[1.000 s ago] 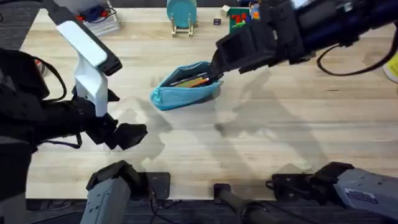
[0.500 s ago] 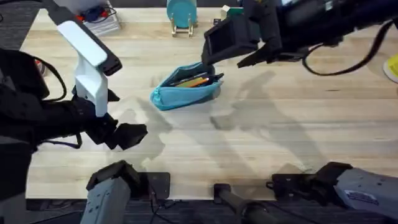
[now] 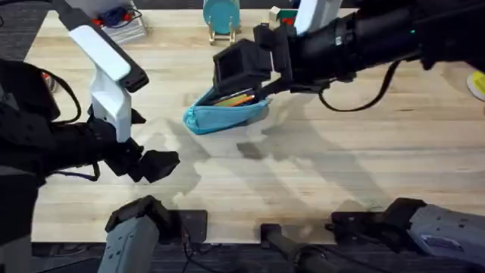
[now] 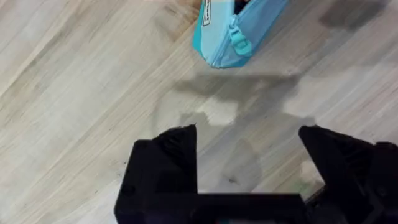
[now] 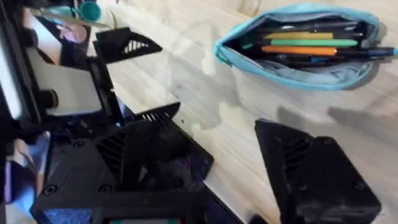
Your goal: Unzip the bag, pick up the pens from the table one at a time and place them inside, then zip the bag closed.
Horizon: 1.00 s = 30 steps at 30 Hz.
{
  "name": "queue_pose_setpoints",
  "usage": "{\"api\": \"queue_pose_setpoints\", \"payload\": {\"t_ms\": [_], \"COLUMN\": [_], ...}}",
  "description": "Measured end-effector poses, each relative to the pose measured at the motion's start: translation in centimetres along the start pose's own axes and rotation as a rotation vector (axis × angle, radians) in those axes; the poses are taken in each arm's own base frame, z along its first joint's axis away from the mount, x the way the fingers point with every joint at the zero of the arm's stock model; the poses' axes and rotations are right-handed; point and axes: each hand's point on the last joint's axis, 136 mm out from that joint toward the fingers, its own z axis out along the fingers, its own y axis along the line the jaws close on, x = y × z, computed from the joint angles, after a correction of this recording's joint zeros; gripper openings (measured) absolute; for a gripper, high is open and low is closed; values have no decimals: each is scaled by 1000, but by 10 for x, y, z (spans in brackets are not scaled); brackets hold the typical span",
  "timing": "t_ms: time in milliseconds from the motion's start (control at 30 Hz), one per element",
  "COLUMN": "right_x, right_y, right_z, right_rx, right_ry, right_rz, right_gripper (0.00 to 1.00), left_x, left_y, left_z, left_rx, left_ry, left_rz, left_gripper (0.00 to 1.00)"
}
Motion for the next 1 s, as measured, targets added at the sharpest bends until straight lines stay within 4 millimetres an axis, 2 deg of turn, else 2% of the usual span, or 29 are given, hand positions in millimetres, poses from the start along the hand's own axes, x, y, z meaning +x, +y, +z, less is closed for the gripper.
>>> {"api": "queue_pose_setpoints", "payload": {"t_ms": [133, 267, 633, 833, 1000], "right_x": [-5, 1, 16, 18, 16], "right_y": [2, 1, -5, -11, -6], "right_z": [5, 15, 62, 82, 95], "right_rx": [-17, -9, 52, 71, 59], "right_ry": [-25, -11, 64, 85, 75], "right_rz": [27, 32, 19, 52, 57], "right_gripper": [995, 995, 995, 995, 996], "left_x": [0, 0, 0, 0, 0], "left_y": [0, 0, 0, 0, 0], "left_z": [0, 0, 0, 0, 0], "left_rx": [0, 0, 0, 0, 0], "left_ry": [0, 0, 0, 0, 0], "left_rz": [0, 0, 0, 0, 0], "left_gripper": [994, 994, 993, 993, 993]}}
